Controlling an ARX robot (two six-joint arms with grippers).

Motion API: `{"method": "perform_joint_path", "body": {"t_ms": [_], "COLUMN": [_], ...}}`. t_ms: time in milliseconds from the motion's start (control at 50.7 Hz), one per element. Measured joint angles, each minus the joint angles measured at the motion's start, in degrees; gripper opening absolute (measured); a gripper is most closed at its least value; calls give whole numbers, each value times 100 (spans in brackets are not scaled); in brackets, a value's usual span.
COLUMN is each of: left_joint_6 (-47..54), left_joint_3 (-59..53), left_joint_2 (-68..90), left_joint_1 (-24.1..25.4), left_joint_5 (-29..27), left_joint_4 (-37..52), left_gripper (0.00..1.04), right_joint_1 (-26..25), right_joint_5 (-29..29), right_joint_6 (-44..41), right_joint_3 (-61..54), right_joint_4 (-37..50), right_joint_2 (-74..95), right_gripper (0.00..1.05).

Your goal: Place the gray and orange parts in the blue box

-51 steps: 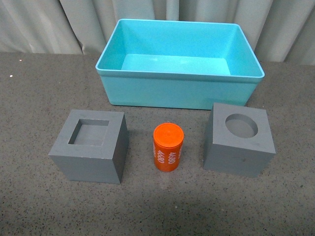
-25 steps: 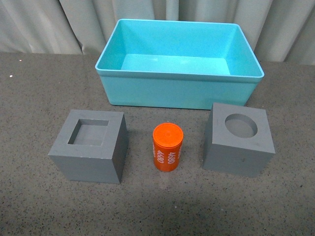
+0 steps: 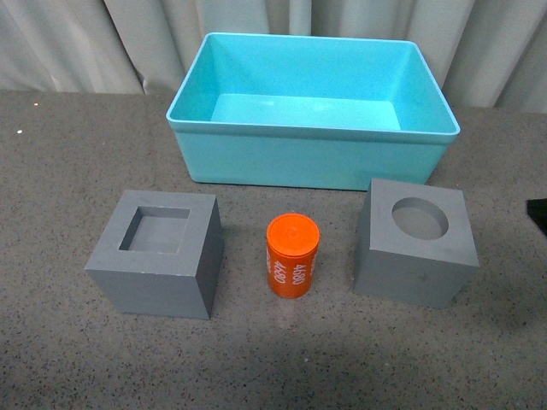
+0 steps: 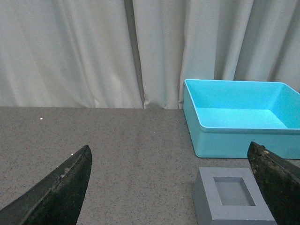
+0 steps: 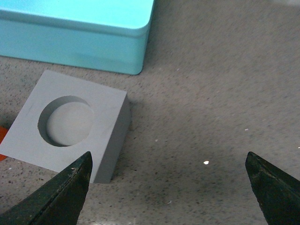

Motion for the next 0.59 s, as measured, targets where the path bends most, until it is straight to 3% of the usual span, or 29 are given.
{"method": "perform_joint_path", "body": {"t_ms": [276, 493, 591], "left_joint_6": [-2, 0, 0], "left_joint_3": [0, 0, 0], "left_joint_2": [0, 0, 0], "left_joint_1": [0, 0, 0], "left_joint_5": [0, 0, 0], "left_joint_4": [0, 0, 0], "left_gripper": [98, 98, 98], "right_joint_1": [498, 605, 601], "right_joint_5": [72, 87, 101], "right_joint_6": [946, 1377, 1484], "right_joint_3": [1211, 1646, 1746], "right_joint_4": [-439, -605, -581], "right_joint_2": [1834, 2621, 2750], "right_gripper": [95, 95, 76]}}
